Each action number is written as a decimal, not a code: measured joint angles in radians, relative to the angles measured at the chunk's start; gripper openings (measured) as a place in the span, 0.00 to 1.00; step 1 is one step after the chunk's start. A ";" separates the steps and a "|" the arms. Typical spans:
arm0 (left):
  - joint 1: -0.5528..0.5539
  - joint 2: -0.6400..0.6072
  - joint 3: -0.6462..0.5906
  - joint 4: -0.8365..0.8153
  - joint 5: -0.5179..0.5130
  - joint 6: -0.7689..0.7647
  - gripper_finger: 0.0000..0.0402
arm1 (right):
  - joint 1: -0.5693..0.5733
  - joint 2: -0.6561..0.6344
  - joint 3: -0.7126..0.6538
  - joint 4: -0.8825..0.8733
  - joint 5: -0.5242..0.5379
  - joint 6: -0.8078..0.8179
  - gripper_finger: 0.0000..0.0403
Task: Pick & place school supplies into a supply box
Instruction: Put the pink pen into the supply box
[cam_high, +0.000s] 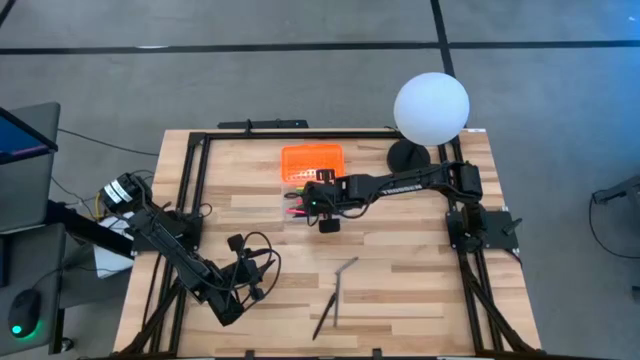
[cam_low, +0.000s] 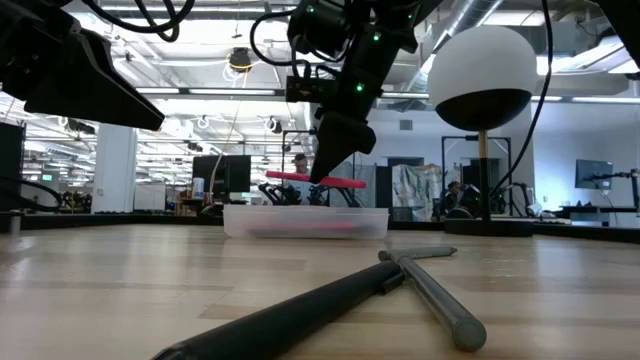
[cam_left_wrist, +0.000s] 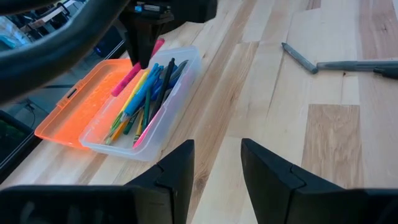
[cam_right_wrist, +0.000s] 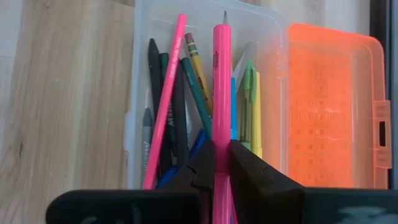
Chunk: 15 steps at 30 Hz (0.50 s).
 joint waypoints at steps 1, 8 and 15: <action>0.000 0.000 0.000 -0.002 0.000 0.000 0.32 | -0.008 0.000 0.000 0.000 -0.013 0.000 0.04; 0.000 0.000 0.000 -0.004 0.000 0.000 0.32 | -0.036 0.000 0.000 0.002 -0.039 0.044 0.09; 0.000 0.000 0.000 -0.004 0.000 0.000 0.32 | -0.040 0.000 0.000 0.003 -0.041 0.053 0.16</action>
